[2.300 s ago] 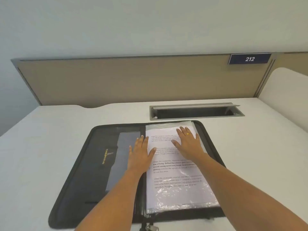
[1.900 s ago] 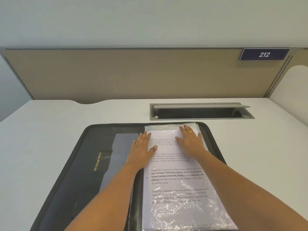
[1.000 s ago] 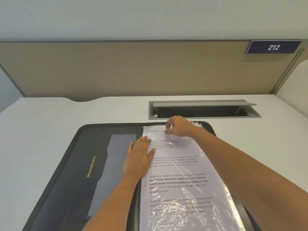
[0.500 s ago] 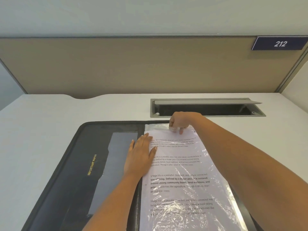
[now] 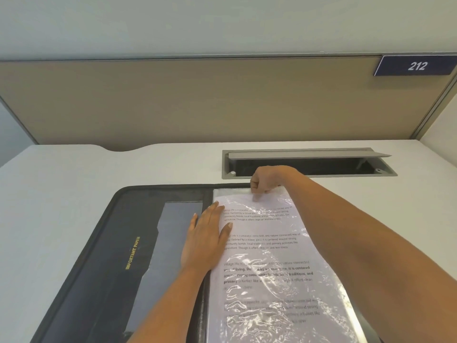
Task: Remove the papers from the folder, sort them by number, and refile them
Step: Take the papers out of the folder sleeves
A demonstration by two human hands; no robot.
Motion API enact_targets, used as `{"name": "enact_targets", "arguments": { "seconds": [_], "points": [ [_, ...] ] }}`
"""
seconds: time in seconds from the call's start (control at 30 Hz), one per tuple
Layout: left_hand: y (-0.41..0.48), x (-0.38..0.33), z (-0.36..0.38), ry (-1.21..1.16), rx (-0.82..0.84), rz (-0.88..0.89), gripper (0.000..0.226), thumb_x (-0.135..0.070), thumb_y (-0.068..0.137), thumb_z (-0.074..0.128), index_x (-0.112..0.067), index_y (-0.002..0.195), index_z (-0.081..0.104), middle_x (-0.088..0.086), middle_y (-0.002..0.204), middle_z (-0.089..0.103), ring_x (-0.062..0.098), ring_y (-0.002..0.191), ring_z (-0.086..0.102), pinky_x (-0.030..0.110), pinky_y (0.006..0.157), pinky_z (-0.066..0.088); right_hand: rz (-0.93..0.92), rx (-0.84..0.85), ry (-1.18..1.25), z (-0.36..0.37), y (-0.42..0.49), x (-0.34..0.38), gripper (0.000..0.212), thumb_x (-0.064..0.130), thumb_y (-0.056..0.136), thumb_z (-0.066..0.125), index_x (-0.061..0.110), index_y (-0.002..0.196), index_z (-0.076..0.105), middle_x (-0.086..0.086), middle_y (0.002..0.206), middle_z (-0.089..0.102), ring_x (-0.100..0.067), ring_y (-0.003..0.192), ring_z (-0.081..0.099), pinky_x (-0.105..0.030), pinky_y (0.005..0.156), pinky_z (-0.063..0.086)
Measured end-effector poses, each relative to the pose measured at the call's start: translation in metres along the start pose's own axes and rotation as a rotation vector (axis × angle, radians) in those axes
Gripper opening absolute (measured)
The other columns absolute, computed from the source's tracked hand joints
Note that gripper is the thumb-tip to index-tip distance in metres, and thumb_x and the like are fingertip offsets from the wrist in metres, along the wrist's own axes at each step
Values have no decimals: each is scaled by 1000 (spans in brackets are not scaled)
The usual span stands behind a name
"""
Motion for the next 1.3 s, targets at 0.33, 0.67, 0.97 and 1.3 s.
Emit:
{"name": "enact_targets", "arguments": {
  "seconds": [0.33,0.67,0.97,1.3],
  "points": [
    [1,0,0,-2,31,-11,97,-83,70,-7,-32,148,17,-16,155,17,1,142,14,26,115,-4,36,-574,29,-22,10,-7,16,22,83,69,21,75,55,5,83,59,-18,86,55,-29,76,39],
    [1,1,0,88,41,-15,108,-84,62,-21,-32,148,20,-14,155,16,3,143,10,25,112,-8,212,-1032,304,-22,-7,-40,15,20,92,52,13,97,65,-6,98,67,-26,93,60,-33,79,44],
    [1,1,2,115,44,-17,110,-84,61,-21,-31,148,22,-12,155,18,5,143,12,26,113,-5,525,-643,762,7,-22,-80,54,37,84,67,1,123,54,-13,120,60,-31,107,59,-39,90,49],
    [1,0,1,104,45,-24,111,-85,61,-21,-30,148,21,-13,156,16,4,144,11,26,113,-5,178,-813,1134,5,-22,-76,22,10,84,69,6,106,67,-10,104,67,-20,83,60,-31,83,52]
  ]
}}
Point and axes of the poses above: each hand's wrist, its own y-axis towards the middle knuckle, its own z-axis out of the palm, x = y × z, the point moved 2 cm from there along y, towards the middle knuckle
